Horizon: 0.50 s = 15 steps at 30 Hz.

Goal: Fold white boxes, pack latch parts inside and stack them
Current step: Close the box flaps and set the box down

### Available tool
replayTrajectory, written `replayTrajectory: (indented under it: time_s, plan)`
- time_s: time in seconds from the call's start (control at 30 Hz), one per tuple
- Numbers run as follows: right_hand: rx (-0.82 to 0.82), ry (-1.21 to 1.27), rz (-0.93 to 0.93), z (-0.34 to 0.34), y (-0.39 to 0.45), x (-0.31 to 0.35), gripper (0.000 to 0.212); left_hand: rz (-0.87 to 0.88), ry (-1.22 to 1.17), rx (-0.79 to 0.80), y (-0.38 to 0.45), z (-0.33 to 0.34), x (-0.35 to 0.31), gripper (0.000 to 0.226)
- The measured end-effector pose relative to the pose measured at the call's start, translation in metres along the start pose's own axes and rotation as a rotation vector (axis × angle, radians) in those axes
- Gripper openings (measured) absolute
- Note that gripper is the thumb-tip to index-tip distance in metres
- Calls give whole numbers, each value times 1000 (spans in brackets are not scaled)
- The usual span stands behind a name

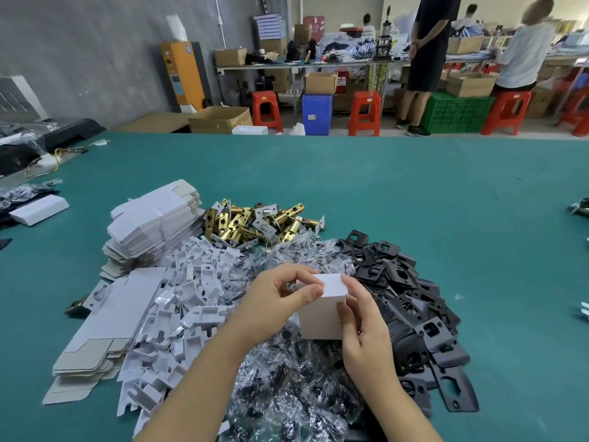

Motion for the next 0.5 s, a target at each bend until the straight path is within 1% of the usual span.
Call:
replayTrajectory:
  time_s: [0.03,0.07,0.17,0.27,0.37,0.43,0.5]
  plan:
    - [8,-15,-4,0,0,-2,48,9,26,-5,0,1,0,3]
    - [12,-26,-3,0,0,-3,47,33,66,-7,0,1,0,5]
    - [3,-50,1,-1,1,-4,47,164,265,17,-1,0,-4,21]
    - [-10,-64,-10,-2,0,-2,54,311,441,49,-3,3,-10,38]
    - [-22,-75,-12,-2,0,0,55,480,631,29,-4,7,-17,40]
    - [-29,-74,-12,-3,0,2,54,568,692,23,-7,10,-22,38]
    - [-41,-80,-20,-4,1,4,54,619,729,10,-8,11,-23,37]
Point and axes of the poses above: each hand's wrist, its own y-axis towards the middle knuckle, its own z-axis out of the palm, x = y × z, the point moved 4 cm from there along y, towards the middle knuckle, and after that the axes turned 13 degrees about -x, right-handed, at the moved point
